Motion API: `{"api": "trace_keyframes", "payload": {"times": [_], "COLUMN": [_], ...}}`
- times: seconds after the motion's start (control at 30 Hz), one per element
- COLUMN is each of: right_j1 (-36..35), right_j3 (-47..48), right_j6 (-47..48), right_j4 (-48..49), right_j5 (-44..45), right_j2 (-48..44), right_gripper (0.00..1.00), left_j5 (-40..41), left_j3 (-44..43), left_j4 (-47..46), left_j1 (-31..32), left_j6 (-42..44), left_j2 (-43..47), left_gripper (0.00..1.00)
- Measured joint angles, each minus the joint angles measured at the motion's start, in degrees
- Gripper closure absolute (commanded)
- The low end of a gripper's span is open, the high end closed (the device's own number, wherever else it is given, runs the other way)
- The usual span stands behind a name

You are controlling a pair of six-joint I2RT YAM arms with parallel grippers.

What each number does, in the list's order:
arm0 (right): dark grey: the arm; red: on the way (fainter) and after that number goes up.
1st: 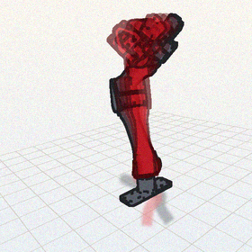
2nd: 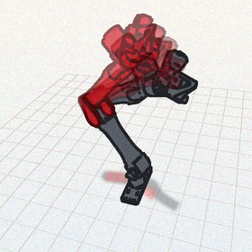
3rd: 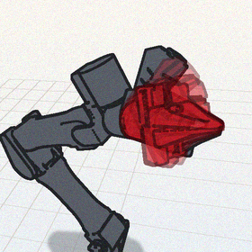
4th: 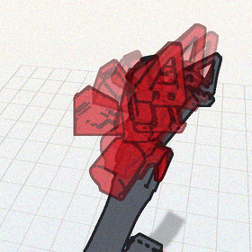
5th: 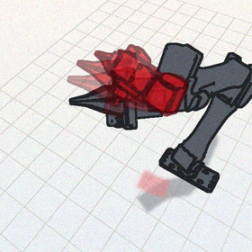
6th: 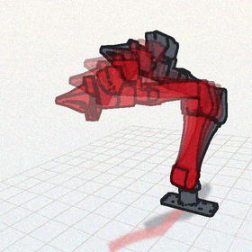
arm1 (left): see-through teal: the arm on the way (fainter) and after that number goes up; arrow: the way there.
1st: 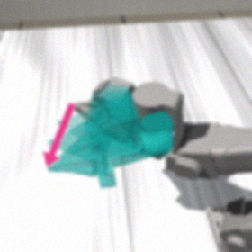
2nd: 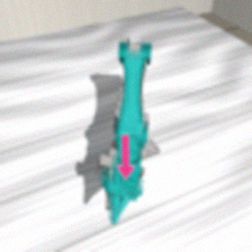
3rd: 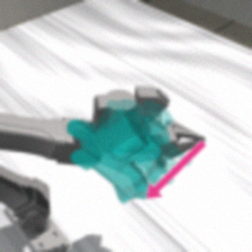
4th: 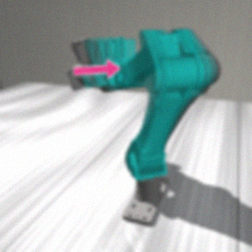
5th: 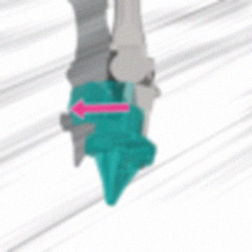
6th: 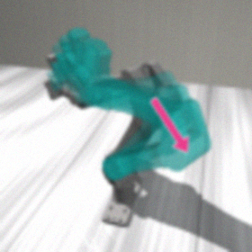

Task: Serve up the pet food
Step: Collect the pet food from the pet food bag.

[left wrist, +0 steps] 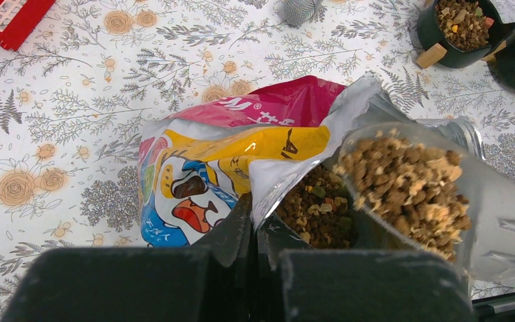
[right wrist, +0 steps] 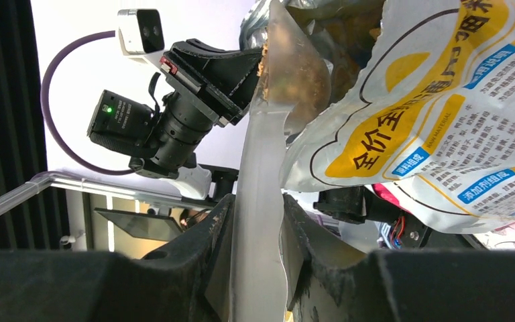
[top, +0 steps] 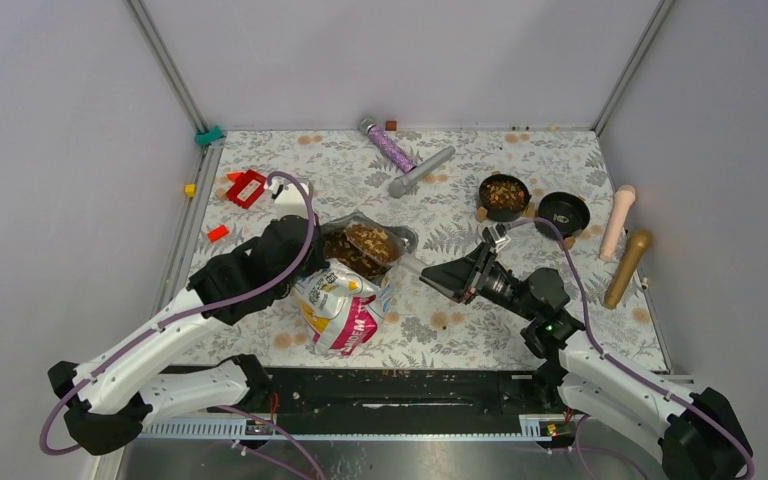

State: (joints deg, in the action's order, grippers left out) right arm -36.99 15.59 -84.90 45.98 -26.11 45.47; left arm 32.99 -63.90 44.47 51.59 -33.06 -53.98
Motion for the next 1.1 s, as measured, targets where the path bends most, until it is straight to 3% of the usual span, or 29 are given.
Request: {"api": "trace_keyframes", "payload": {"times": [0.37,1.1], "right_j1": [-2.4,-2.4], "right_j3": [0.7,-0.3], "right_j6": [4.8,2.6], "right_j4": [-7.3,-2.1], "right_j5": [4.9,4.2], "right_j2": [-6.4,-6.1], "right_gripper": [1.00,1.00], "left_j5": [0.1,0.5], "left_j3": [0.0,0.3], "left_j4": [0.0,-0.4], "left_j1": [0.0,0.1], "left_j6": [0.0,0.0], "left_j2": [0.0,0.0], "left_gripper": [1.00,1.00]}}
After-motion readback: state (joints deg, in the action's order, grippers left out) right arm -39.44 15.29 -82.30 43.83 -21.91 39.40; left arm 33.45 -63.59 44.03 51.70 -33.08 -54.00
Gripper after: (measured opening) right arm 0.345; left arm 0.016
